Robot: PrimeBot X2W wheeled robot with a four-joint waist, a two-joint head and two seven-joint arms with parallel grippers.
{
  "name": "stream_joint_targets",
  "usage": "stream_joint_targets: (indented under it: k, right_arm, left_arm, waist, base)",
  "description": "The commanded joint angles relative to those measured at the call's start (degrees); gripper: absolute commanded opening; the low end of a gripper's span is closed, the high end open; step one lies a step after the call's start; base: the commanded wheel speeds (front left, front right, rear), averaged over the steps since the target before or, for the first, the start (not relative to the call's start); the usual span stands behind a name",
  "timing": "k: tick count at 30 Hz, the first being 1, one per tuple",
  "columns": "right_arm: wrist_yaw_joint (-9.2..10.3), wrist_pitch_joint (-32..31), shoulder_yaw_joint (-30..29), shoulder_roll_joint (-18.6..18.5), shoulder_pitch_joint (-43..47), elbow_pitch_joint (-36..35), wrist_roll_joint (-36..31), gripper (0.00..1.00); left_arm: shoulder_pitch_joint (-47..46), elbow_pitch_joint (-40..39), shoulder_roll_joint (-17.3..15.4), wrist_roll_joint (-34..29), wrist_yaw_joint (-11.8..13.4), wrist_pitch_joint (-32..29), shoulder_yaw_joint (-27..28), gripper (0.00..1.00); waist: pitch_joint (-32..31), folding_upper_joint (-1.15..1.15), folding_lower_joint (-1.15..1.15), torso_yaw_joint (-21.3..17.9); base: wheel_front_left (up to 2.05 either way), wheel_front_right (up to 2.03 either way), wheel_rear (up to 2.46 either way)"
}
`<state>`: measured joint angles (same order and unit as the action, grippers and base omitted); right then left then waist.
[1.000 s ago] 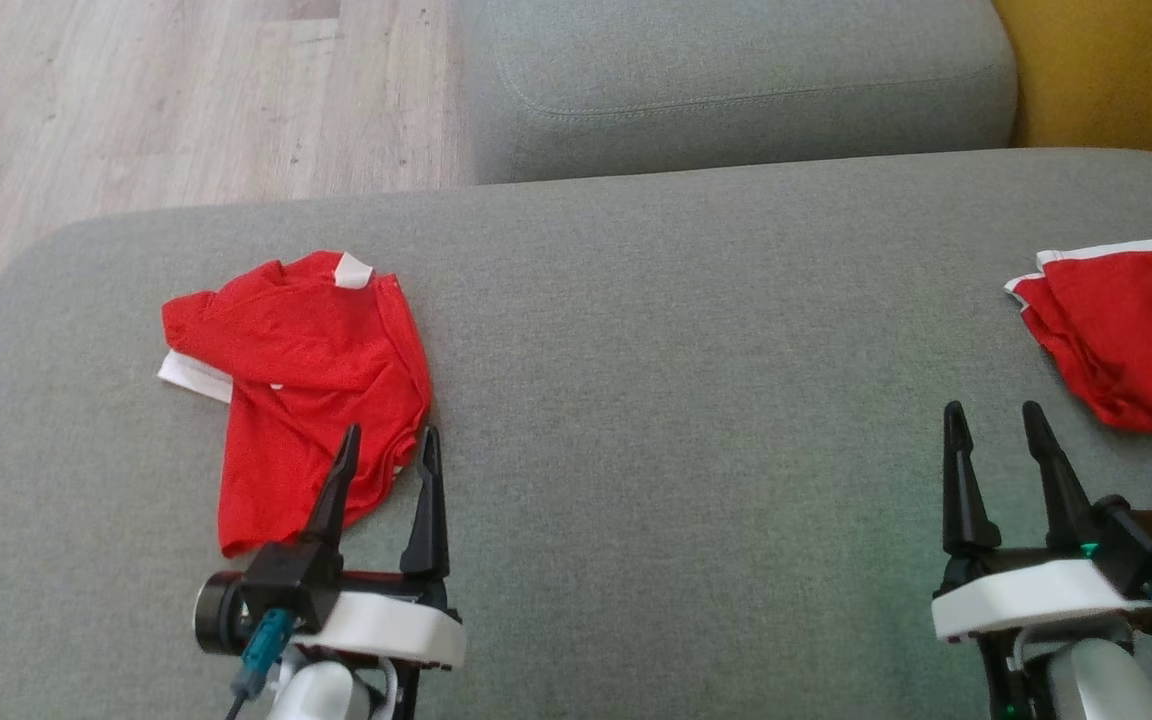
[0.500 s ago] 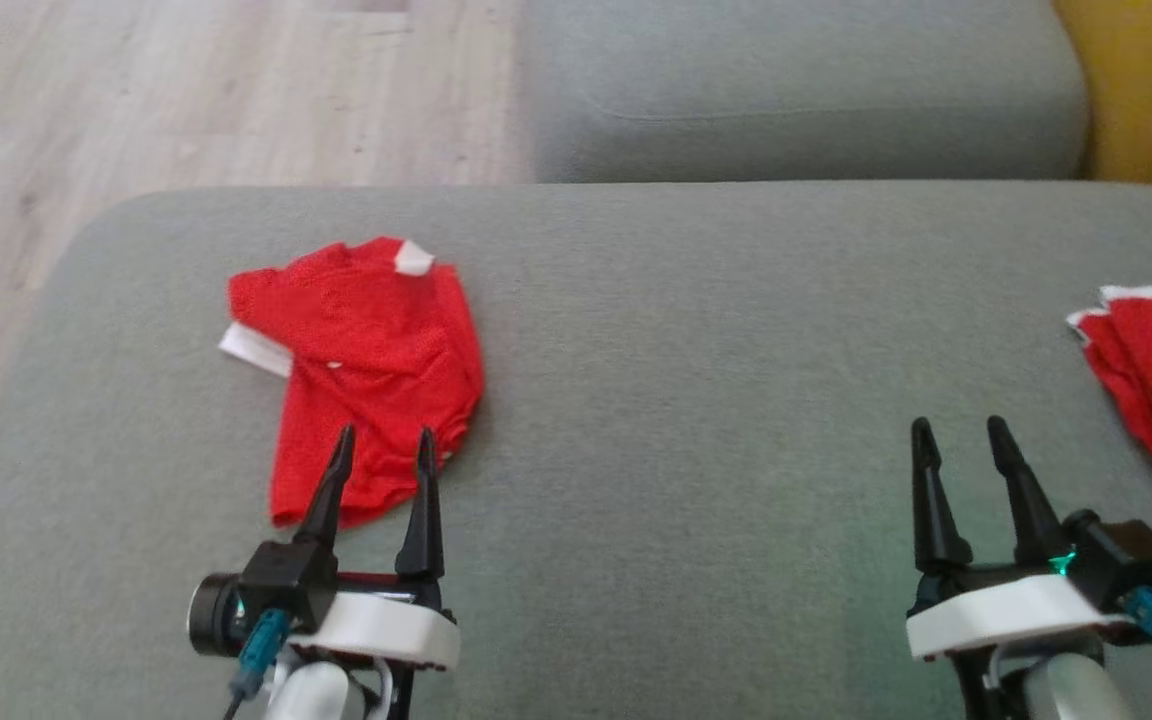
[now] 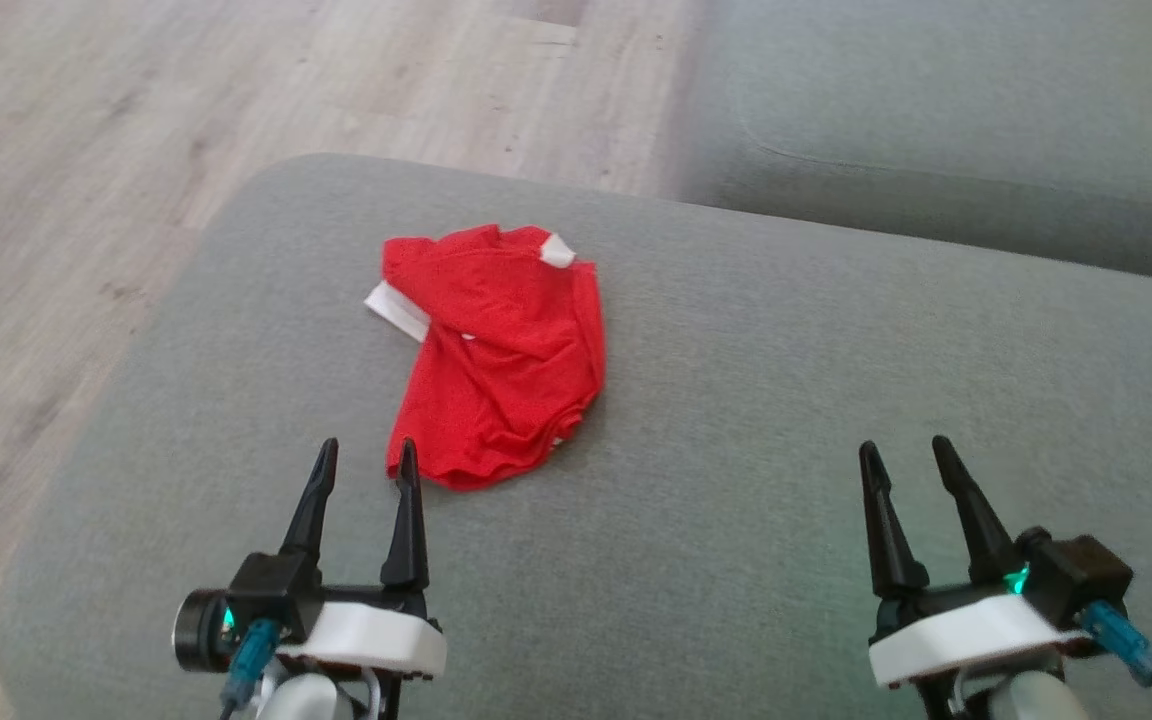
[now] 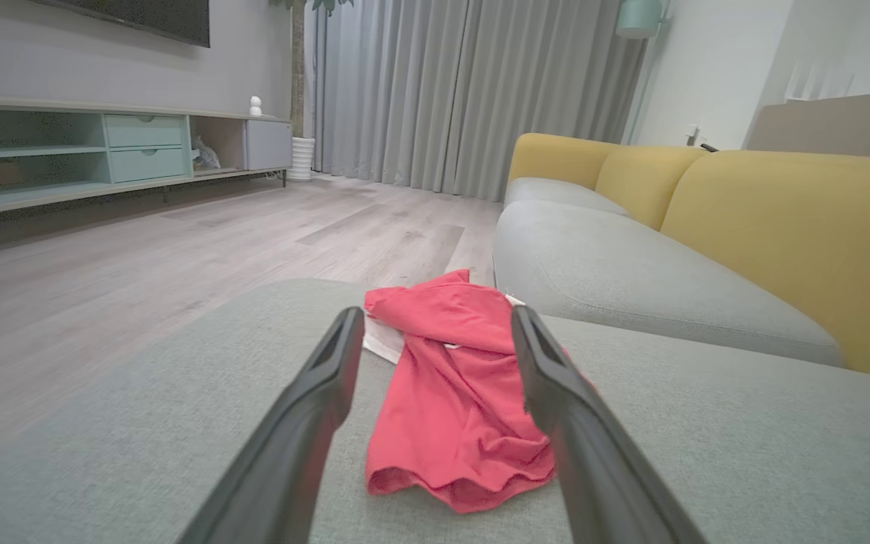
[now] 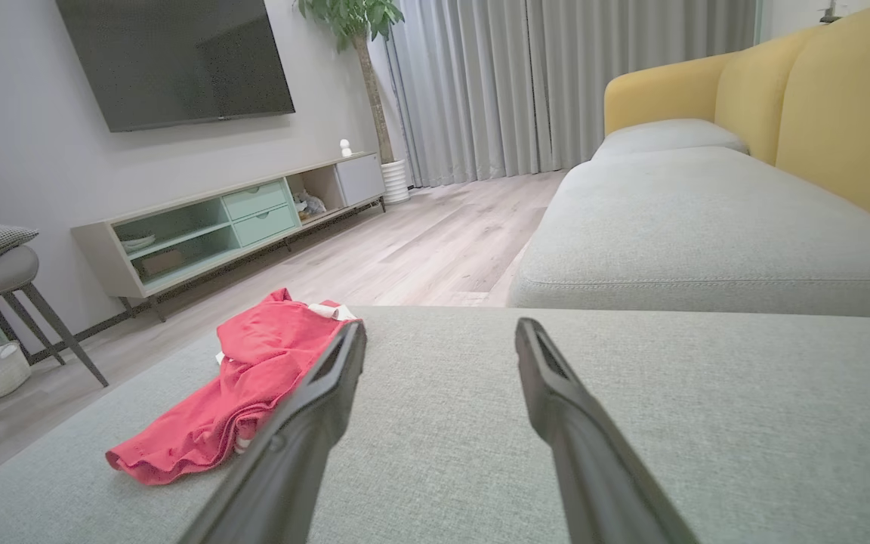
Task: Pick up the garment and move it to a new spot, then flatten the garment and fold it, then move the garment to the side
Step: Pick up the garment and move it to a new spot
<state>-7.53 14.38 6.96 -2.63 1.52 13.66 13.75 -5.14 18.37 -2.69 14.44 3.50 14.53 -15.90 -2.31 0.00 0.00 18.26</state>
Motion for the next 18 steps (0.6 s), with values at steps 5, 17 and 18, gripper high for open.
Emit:
stream_joint_targets:
  k: [5, 17, 18]
  right_arm:
    - [0.04, 0.62, 1.71, -0.25, -0.69, -2.07, 0.69, 1.00]
    - [0.04, 0.62, 1.24, -0.25, -2.35, -2.92, -0.30, 1.00]
    - [0.04, 0.62, 1.10, -0.25, -2.73, -3.07, -0.45, 1.00]
  left_arm:
    - [-1.20, -1.82, -0.19, -0.38, -0.17, 0.47, 2.09, 1.00]
    - [-6.03, -0.91, -0.21, -1.73, -1.57, 0.47, 1.86, 1.00]
    - [-7.27, -0.16, -0.24, -2.01, -2.01, 0.47, 1.73, 1.00]
  waist:
    - [-0.19, 0.00, 0.00, 1.58]
    - [4.88, 0.00, 0.00, -2.12]
    - [5.66, 0.00, 0.00, -2.56]
  base:
    - [0.00, 0.00, 0.00]
    - [0.00, 0.00, 0.00]
    - [0.00, 0.00, 0.00]
